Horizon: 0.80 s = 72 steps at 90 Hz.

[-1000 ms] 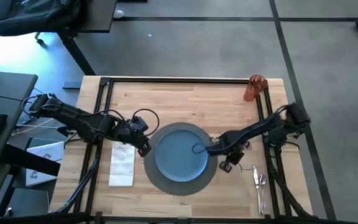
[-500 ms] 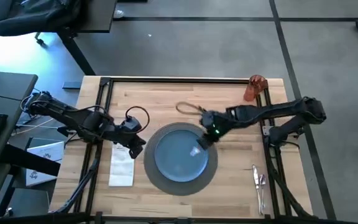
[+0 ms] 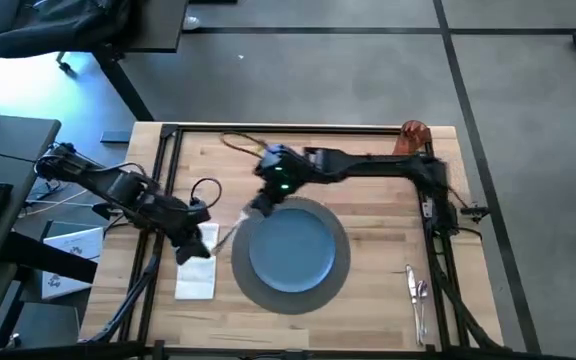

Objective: Set table place
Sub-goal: Put the silver fork on the white table napkin

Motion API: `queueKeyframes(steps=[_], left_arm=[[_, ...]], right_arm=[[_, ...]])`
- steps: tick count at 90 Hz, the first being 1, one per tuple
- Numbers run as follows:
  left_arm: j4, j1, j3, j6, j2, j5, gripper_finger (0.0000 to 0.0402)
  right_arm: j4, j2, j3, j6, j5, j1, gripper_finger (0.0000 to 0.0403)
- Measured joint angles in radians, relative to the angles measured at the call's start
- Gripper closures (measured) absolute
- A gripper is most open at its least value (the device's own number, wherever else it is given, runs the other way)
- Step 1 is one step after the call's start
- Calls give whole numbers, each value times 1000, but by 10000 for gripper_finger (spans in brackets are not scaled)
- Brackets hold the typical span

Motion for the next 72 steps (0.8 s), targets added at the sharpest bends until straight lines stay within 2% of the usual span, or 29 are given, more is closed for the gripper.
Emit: queueKeyframes(steps=[6, 20, 25, 32, 54, 72], left_arm=[[0, 0, 0, 0, -26, 23, 401], [0, 0, 0, -7, -64, -4, 401], [-1, 0, 0, -22, -68, -30, 401], [-1, 0, 0, -35, -71, -58, 401], [-9, 0, 0, -34, -63, -63, 401], [-95, 0, -1, -34, -53, -64, 401]], right_arm=[[-1, 105, 119, -21, -29, 0, 403], [17, 337, 386, -46, -87, 2, 403], [162, 356, 337, -5, -118, 3, 403], [268, 382, 281, 43, -131, 3, 403], [295, 480, 268, -44, -118, 25, 403], [352, 527, 268, -85, -103, 44, 403]])
